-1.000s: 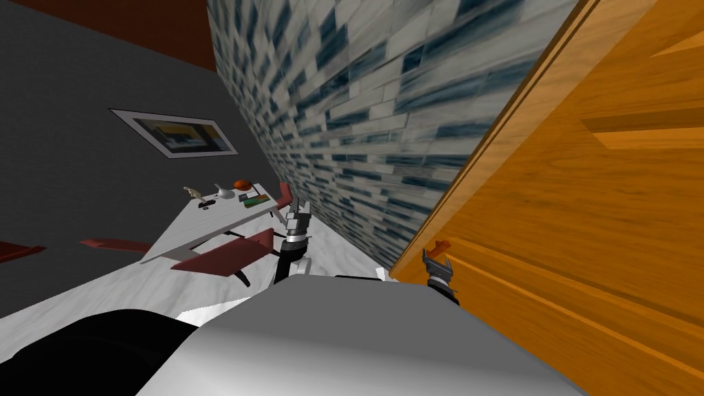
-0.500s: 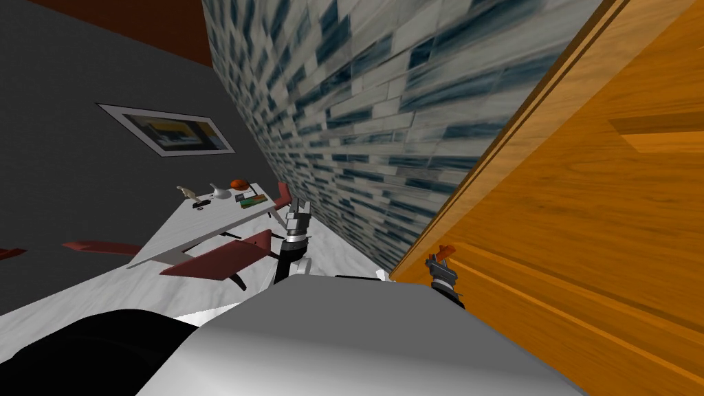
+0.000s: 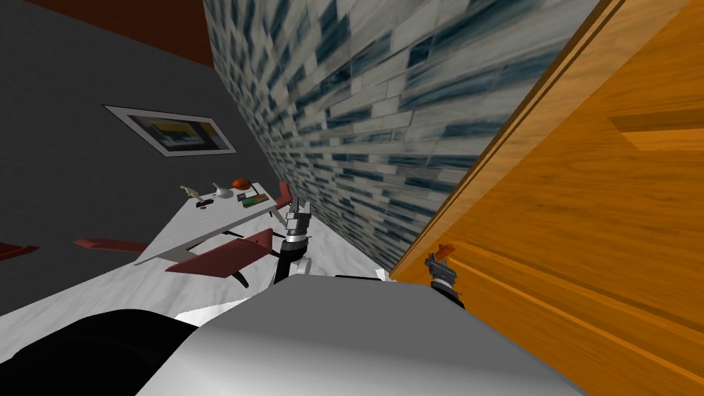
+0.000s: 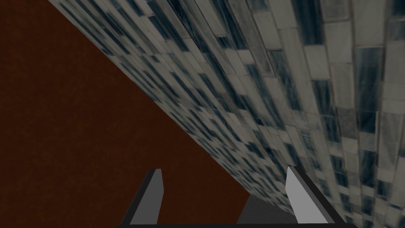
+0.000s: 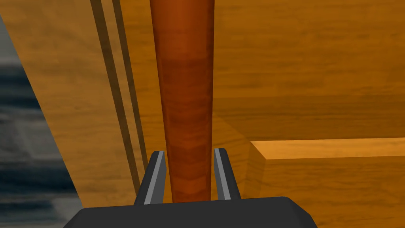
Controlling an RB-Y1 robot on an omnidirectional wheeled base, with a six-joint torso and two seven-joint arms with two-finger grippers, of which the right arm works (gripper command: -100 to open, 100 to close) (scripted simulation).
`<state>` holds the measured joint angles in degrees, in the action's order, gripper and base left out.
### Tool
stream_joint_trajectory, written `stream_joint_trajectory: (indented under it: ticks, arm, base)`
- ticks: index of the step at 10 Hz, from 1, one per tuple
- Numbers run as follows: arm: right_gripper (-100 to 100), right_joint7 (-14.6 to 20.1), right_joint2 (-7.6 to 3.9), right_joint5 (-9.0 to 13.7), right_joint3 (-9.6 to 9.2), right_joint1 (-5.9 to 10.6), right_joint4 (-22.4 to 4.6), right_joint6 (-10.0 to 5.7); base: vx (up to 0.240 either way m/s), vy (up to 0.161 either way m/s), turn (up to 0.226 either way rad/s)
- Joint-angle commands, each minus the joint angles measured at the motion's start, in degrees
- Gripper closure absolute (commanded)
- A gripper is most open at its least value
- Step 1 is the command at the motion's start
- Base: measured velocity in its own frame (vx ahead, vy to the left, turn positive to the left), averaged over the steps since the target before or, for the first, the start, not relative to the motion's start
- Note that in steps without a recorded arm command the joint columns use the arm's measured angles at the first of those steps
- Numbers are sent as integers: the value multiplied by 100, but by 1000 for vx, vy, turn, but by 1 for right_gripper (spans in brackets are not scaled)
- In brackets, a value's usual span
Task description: Pull the door open
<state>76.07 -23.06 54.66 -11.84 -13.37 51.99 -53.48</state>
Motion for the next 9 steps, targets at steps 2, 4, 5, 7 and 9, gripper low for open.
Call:
stream_joint_trajectory:
  ticks: [2, 4, 5, 7, 9]
  arm:
    - [100, 80, -43, -90, -163, -46, 65, -17]
    - [100, 158, -107, -179, -317, -89, 149, -37]
    - [100, 197, -139, -223, -394, -111, 192, -47]
    - [100, 278, -205, -314, -552, -155, 278, -68]
    - [100, 273, -211, -322, -555, -135, 275, -76]
  base:
    - [-202, -5, 60]
    - [-215, 9, 64]
    - [-209, -3, 50]
    - [-222, 22, 58]
    - [-154, 20, 26]
